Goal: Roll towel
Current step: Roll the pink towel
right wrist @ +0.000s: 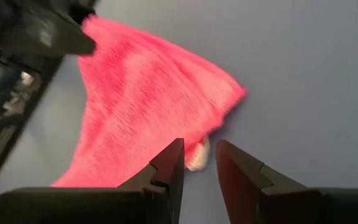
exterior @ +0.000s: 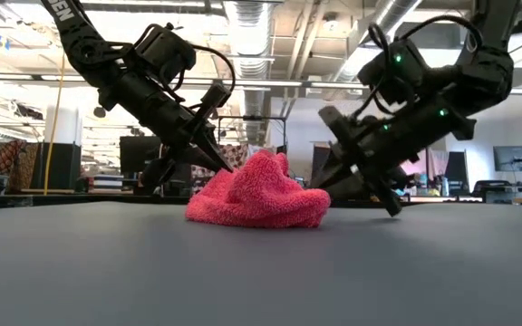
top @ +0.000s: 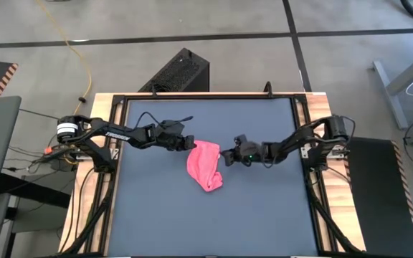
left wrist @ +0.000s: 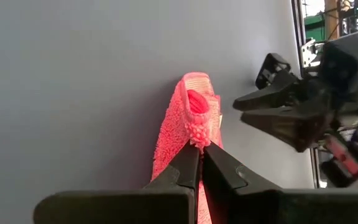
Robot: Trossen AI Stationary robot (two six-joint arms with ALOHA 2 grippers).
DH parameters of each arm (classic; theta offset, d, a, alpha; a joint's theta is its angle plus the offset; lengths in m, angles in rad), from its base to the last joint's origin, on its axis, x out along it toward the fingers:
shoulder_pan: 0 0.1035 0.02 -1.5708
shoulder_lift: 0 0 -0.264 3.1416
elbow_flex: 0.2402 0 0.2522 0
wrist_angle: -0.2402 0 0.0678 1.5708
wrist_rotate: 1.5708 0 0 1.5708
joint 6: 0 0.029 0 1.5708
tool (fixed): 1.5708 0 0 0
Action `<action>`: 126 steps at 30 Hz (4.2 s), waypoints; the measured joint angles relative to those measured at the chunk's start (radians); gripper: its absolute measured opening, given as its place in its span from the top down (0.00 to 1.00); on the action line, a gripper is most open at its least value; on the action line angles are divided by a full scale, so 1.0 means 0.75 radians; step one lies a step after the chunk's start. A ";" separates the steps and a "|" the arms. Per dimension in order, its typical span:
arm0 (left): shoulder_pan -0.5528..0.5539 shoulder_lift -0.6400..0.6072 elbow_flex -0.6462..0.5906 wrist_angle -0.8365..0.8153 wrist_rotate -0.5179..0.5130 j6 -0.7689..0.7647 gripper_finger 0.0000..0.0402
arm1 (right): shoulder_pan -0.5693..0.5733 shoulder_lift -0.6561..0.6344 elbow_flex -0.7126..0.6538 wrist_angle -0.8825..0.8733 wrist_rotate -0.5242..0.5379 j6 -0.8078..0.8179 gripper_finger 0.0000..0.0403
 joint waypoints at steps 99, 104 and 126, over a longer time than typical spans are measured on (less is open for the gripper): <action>0.000 0.000 0.000 0.005 0.014 0.026 1.00 | -0.159 0.135 0.275 -0.279 -0.191 -0.216 0.83; 0.000 0.000 0.000 0.005 0.013 0.026 1.00 | -0.178 0.125 0.275 -0.281 -0.203 -0.219 0.95; -0.001 0.000 0.000 0.001 -0.003 0.045 1.00 | -0.199 -0.090 0.276 -0.618 -0.159 -0.278 0.53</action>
